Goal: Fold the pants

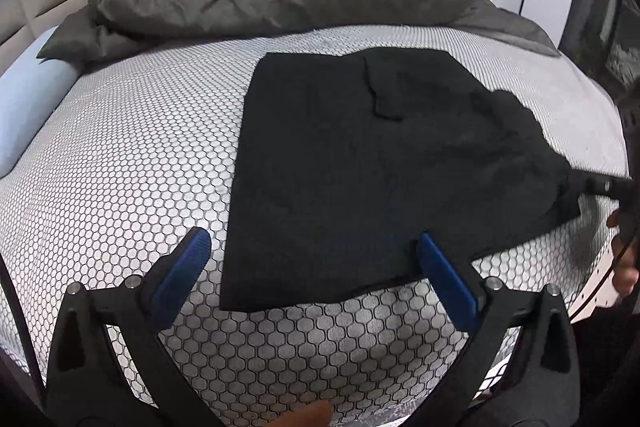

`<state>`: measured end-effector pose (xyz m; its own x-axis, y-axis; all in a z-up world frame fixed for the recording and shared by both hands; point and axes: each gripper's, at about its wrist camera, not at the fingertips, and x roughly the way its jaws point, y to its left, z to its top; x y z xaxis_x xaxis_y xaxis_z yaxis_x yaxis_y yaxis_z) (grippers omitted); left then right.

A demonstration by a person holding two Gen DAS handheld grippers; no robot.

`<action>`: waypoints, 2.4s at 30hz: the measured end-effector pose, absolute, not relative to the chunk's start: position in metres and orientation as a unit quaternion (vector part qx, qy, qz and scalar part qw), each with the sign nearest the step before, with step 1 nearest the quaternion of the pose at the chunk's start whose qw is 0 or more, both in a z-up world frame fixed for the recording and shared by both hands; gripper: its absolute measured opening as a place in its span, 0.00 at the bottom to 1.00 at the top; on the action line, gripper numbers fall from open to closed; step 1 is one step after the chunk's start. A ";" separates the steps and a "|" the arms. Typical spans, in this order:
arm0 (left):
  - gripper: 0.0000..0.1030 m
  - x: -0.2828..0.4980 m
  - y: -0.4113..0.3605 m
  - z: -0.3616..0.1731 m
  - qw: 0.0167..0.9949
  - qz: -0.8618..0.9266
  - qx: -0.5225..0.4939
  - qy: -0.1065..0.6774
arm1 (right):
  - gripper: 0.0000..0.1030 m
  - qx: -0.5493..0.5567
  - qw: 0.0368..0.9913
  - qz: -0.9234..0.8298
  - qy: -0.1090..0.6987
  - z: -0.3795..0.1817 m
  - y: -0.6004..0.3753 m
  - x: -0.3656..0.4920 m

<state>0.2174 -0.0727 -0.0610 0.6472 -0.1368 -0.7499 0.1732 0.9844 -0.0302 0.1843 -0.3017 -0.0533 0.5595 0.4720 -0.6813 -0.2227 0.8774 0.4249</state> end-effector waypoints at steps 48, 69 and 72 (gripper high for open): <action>1.00 0.147 -0.082 -0.027 0.962 -0.053 -0.028 0.266 | 1.00 -0.010 0.966 0.145 0.213 -0.007 -0.241 0.076; 1.00 0.139 -0.082 -0.025 0.964 -0.057 -0.024 0.257 | 1.00 -0.028 0.967 0.145 0.208 -0.008 -0.240 0.074; 1.00 0.139 -0.081 -0.025 0.964 -0.058 -0.025 0.258 | 1.00 -0.028 0.967 0.144 0.207 -0.008 -0.239 0.073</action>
